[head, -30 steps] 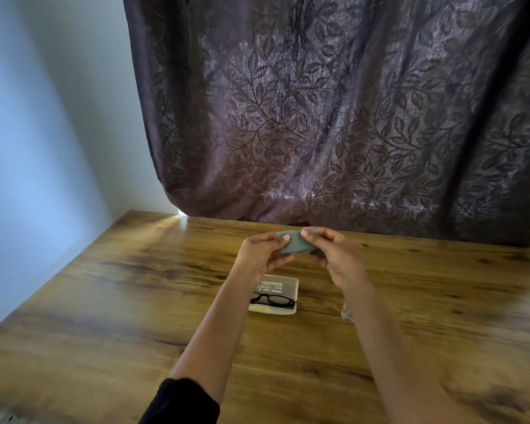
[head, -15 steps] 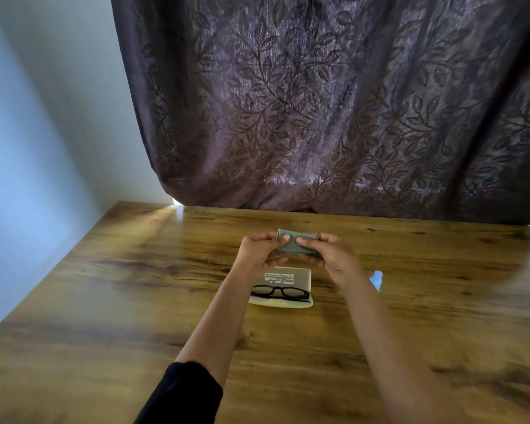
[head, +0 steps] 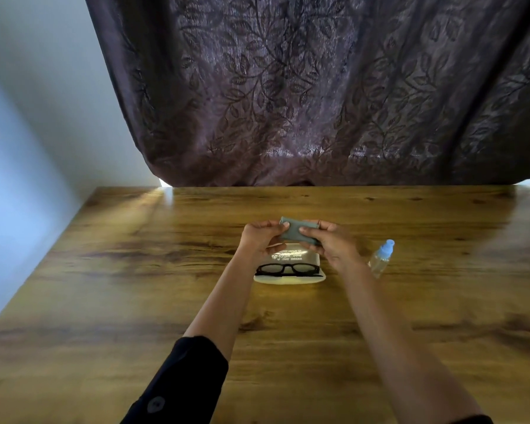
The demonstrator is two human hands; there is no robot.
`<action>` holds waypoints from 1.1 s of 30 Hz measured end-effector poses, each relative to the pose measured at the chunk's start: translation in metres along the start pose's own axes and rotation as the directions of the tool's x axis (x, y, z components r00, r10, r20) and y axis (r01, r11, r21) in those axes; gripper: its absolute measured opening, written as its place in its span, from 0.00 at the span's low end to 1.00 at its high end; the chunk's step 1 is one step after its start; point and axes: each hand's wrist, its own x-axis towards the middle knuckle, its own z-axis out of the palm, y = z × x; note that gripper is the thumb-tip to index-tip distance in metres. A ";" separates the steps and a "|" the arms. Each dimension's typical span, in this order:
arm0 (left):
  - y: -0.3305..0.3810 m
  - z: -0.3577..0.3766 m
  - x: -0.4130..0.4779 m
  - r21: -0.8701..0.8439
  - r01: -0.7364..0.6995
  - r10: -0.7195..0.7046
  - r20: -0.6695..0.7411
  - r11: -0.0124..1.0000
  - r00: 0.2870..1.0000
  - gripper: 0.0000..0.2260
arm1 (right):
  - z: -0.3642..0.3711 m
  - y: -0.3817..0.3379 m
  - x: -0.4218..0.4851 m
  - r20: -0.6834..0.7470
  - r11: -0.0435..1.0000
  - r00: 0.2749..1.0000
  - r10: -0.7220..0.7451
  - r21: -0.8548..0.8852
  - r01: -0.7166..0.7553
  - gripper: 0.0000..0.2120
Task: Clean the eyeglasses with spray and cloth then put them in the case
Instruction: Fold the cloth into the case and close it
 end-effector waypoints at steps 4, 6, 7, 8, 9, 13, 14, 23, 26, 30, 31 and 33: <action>-0.010 -0.007 0.013 0.033 0.003 0.000 -0.067 0.999 0.998 0.09 | 0.001 0.006 0.001 -0.036 1.000 0.999 0.012 0.004 -0.012 0.14; -0.018 -0.015 0.023 0.160 -0.025 0.058 -0.210 0.987 0.976 0.15 | -0.001 0.007 0.002 -0.072 1.000 0.997 0.023 -0.002 -0.024 0.14; -0.022 -0.020 0.026 0.243 -0.034 0.103 -0.279 0.969 0.955 0.14 | -0.003 0.007 0.002 -0.090 1.000 0.996 0.024 -0.011 -0.025 0.14; -0.026 -0.026 0.028 0.309 -0.022 0.130 -0.333 0.951 0.934 0.11 | -0.005 0.008 0.003 -0.108 0.999 0.994 0.023 -0.022 -0.026 0.14; -0.030 -0.032 0.030 0.369 0.003 0.142 -0.365 0.929 0.920 0.08 | -0.007 0.009 0.004 -0.125 0.999 0.992 0.024 -0.034 -0.028 0.14; -0.046 -0.044 0.036 0.471 0.138 0.040 -0.350 0.871 0.936 0.08 | -0.012 0.013 0.005 -0.185 0.995 0.982 0.037 -0.085 -0.053 0.11; -0.048 -0.044 0.037 0.500 0.158 0.016 -0.326 0.851 0.945 0.10 | -0.012 0.014 0.006 -0.194 0.994 0.980 0.036 -0.098 -0.056 0.10; -0.060 -0.048 0.049 0.415 0.082 0.063 -0.323 0.906 0.944 0.04 | -0.021 0.022 0.009 -0.258 0.988 0.965 0.043 -0.135 -0.080 0.12; -0.062 -0.048 0.050 0.367 0.023 0.097 -0.304 0.930 0.948 0.03 | -0.021 0.024 0.007 -0.259 0.982 0.965 0.033 -0.170 -0.079 0.10; -0.064 -0.045 0.053 0.358 -0.032 0.143 -0.288 0.933 0.947 0.07 | -0.006 0.035 0.006 -0.224 0.960 0.974 0.032 -0.263 -0.092 0.10; -0.063 -0.044 0.052 0.356 -0.040 0.151 -0.290 0.933 0.945 0.07 | -0.001 0.039 0.006 -0.221 0.951 0.975 0.036 -0.293 -0.102 0.10; -0.064 -0.043 0.052 0.356 -0.052 0.164 -0.292 0.933 0.942 0.06 | 0.008 0.046 0.005 -0.214 0.934 0.976 0.045 -0.338 -0.117 0.11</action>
